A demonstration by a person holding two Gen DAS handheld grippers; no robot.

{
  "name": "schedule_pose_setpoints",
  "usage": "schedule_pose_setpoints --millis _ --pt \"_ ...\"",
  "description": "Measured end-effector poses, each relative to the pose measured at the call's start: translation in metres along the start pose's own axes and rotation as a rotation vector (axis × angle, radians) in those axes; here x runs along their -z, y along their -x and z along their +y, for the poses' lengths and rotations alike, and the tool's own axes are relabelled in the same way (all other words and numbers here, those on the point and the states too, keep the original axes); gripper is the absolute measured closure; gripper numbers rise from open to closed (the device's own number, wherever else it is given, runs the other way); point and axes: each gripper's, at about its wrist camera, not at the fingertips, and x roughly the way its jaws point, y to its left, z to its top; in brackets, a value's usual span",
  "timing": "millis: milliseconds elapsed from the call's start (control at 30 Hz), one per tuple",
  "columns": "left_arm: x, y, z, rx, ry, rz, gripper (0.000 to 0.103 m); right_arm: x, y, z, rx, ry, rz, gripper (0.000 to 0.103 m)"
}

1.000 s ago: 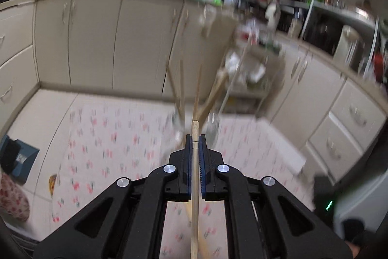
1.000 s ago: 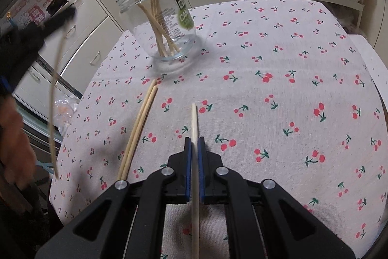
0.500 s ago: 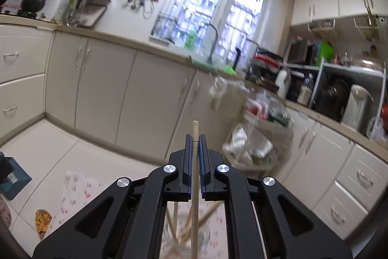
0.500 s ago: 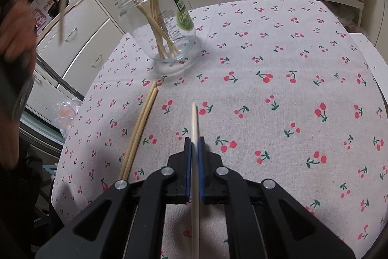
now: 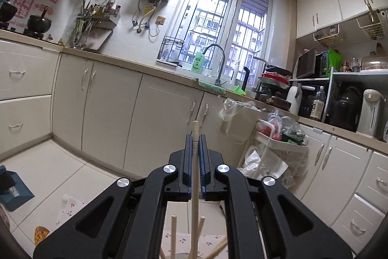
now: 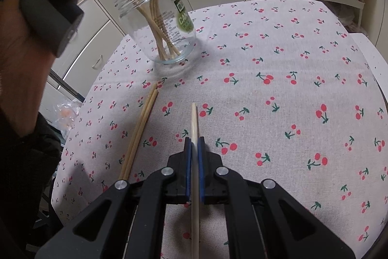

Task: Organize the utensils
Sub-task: 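Lift both held sticks up over the jar mouth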

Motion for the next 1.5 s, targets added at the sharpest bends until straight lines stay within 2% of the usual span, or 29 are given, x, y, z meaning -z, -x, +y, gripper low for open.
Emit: schedule_pose_setpoints --millis 400,700,900,1133,1300,1500 --pt "0.023 -0.01 0.01 -0.02 -0.024 0.006 0.098 -0.001 0.0 0.0 -0.007 -0.011 0.001 0.097" --pt "0.013 -0.002 0.017 -0.004 0.018 -0.035 0.098 -0.002 0.0 0.0 -0.015 -0.021 0.003 0.097" --pt "0.015 -0.002 0.026 -0.01 0.041 -0.026 0.098 -0.002 0.001 0.0 -0.019 -0.026 0.004 0.097" --pt "-0.006 0.002 0.019 -0.009 0.068 -0.117 0.098 -0.003 0.001 -0.001 -0.026 -0.032 0.006 0.097" --pt "0.003 -0.01 0.01 -0.009 0.041 -0.094 0.098 -0.003 0.001 -0.001 -0.03 -0.035 0.008 0.097" --pt "0.021 -0.007 0.007 -0.007 0.01 -0.057 0.098 -0.003 0.002 -0.002 -0.039 -0.047 0.008 0.097"
